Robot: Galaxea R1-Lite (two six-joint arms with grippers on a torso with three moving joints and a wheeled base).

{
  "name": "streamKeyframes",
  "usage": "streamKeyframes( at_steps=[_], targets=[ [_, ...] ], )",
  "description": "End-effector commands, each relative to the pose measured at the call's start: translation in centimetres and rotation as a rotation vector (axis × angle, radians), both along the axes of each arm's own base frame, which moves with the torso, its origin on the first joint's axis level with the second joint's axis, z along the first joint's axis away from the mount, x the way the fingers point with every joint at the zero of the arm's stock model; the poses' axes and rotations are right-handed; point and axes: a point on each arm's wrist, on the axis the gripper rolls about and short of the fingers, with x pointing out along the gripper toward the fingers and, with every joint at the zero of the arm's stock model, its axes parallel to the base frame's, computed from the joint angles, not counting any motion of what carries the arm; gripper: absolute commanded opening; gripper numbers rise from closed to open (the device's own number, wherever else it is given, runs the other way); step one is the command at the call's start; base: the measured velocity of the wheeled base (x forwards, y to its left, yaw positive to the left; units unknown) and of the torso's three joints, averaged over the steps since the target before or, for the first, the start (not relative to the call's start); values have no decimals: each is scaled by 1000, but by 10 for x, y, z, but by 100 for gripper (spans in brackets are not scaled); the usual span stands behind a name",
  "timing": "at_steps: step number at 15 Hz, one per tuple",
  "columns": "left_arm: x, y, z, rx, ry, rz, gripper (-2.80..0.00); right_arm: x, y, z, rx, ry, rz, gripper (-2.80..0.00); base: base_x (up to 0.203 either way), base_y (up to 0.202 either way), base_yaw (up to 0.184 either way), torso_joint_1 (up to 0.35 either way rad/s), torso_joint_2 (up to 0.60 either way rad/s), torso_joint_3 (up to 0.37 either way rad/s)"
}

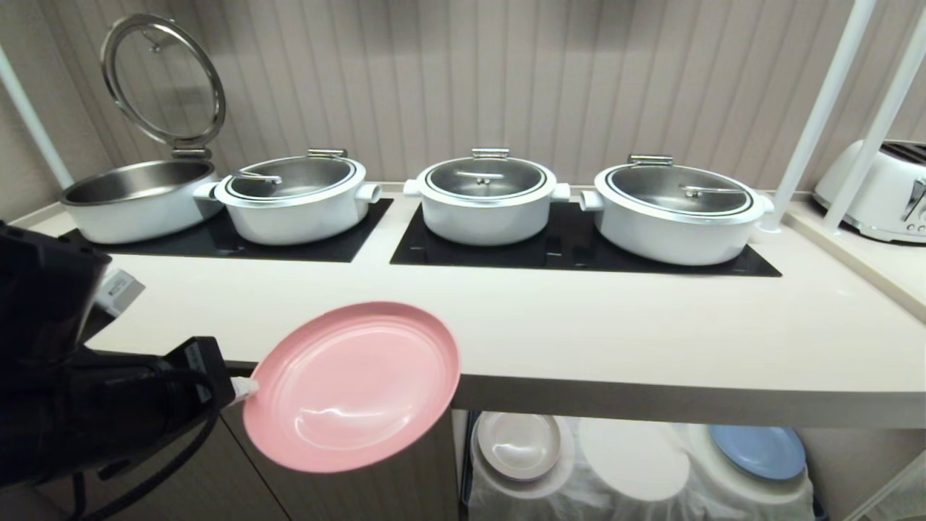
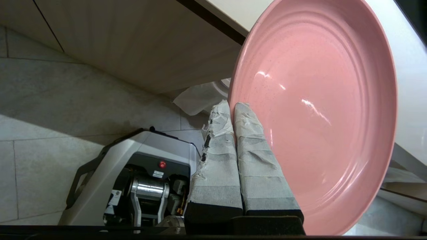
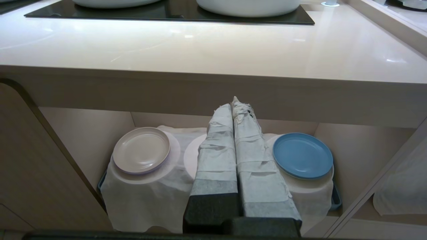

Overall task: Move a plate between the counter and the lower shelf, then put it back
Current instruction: Put the plate

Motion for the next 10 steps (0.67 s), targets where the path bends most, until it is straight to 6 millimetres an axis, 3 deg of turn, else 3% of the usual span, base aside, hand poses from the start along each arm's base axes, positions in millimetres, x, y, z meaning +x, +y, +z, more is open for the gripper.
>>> streamKeyframes(
  at_steps=[1,5,10],
  targets=[
    [0,0,1,-3,-4,3,-280,0,0,0,0,0,0,-280,0,0,0,0,0,0],
    [4,-2,3,-4,-5,-1,-280,0,0,0,-1,0,0,-280,0,0,0,0,0,0],
    [33,-16,3,10,29,-2,-280,0,0,0,0,0,0,-280,0,0,0,0,0,0]
  ],
)
